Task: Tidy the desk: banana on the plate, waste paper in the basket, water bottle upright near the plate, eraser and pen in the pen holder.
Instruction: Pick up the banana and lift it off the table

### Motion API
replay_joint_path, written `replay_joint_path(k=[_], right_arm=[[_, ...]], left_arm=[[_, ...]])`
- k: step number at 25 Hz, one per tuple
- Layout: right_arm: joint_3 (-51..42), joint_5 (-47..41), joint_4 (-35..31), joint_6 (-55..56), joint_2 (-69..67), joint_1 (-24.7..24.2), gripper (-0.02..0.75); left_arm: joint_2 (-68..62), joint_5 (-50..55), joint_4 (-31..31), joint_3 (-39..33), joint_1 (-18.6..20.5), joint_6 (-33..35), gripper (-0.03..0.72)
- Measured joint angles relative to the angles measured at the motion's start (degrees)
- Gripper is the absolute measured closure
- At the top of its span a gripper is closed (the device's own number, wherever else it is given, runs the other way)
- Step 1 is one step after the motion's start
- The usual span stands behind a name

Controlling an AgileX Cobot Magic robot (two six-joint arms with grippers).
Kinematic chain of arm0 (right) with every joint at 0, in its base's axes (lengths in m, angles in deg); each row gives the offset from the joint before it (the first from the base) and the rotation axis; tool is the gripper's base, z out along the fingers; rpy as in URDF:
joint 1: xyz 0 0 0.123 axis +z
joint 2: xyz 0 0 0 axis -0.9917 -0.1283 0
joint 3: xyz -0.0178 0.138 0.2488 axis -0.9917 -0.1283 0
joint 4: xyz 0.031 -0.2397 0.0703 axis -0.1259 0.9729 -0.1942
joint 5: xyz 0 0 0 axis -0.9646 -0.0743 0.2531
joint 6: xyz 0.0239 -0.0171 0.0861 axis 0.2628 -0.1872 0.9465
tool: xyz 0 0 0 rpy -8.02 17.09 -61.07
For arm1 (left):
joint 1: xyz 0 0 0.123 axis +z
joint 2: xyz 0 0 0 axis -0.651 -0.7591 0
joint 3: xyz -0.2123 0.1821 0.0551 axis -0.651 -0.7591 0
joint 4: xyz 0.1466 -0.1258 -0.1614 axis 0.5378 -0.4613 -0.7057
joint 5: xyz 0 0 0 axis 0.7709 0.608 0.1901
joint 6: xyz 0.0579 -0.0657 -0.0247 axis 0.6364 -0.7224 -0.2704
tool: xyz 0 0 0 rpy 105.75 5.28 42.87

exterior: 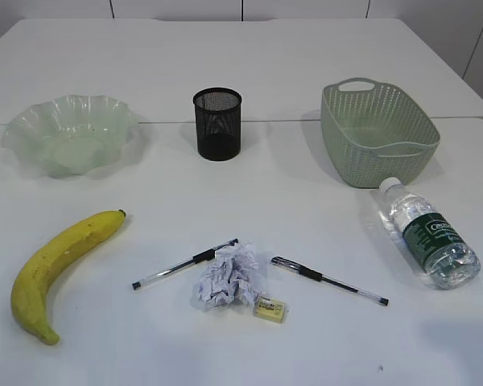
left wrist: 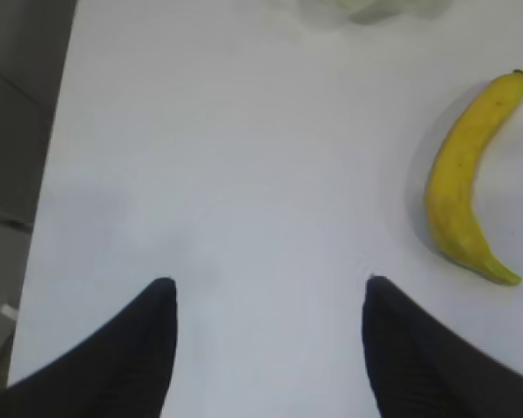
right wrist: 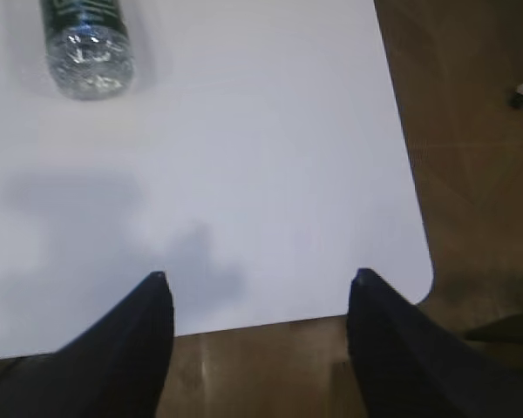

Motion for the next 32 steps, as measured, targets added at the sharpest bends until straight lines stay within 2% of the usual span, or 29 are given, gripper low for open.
replay_joint_path(k=[4, 13, 16, 21, 25, 32], right_arm=[[4.19, 0.05, 0.58, 5.06, -10.09, 1.35, 0.261], [22.63, -3.30, -12.09, 6.18, -31.64, 1.38, 0.260], [27.83, -3.30, -15.55, 5.95, -37.86, 1.38, 0.260], [33.58, -3.30, -16.94, 5.08, -45.80, 1.38, 0.260], [34.34, -3.30, -16.94, 4.30, -51.18, 1.38, 0.259], [34.46, -3.19, -16.94, 3.06, -55.43, 1.38, 0.257]], left_arm=[[-14.55, -0.27, 0.37, 4.96, -3.06, -2.84, 0.203], [-34.91, 5.14, 1.46, 24.09, -12.28, -3.13, 0.202], [-39.08, 6.48, 1.46, 28.34, -13.64, -3.13, 0.200], [-44.44, 7.40, 0.31, 30.14, -13.90, -3.13, 0.198], [-49.59, 9.02, -2.77, 30.14, -13.90, -3.13, 0.199], [-57.26, 8.98, -9.34, 30.14, -13.90, 0.93, 0.199]])
